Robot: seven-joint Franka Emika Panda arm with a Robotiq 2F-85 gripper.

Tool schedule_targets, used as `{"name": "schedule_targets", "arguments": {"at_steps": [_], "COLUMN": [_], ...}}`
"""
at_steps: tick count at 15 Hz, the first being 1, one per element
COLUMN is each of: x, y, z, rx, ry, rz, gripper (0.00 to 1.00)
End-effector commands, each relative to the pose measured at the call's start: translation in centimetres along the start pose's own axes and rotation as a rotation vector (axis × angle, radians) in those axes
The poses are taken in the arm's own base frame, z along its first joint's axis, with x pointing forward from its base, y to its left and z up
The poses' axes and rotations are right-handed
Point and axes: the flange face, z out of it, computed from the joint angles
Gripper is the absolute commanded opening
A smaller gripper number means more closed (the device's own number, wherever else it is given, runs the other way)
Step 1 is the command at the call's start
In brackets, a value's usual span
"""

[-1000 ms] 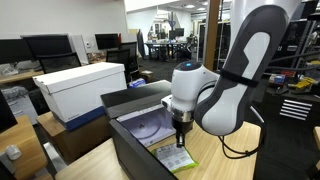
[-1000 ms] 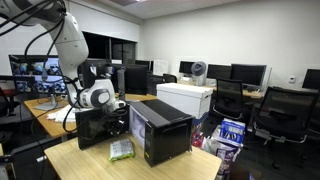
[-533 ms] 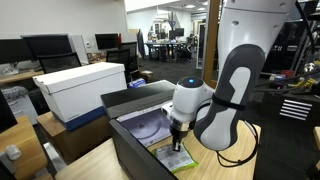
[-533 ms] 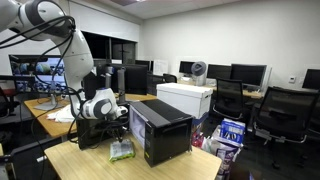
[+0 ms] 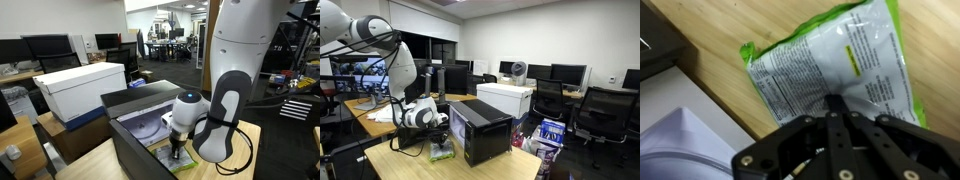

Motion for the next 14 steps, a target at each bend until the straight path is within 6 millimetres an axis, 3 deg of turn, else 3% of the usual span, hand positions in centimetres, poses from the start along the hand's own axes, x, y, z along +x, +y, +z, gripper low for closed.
{"name": "schedule_targets", "arguments": {"at_steps": [1,10,14], "x": [-1.0,-1.7,-2.5], "y": [0.4,2.5,3.6], "z": [1.7,1.5,0.9], "rx": [-0.008,-0.05,-0.019], "ry": [-0.051,-0.284,-0.283], "rz": [0.043,0.217,0.255], "gripper": [0.02,0.01,0.01]}}
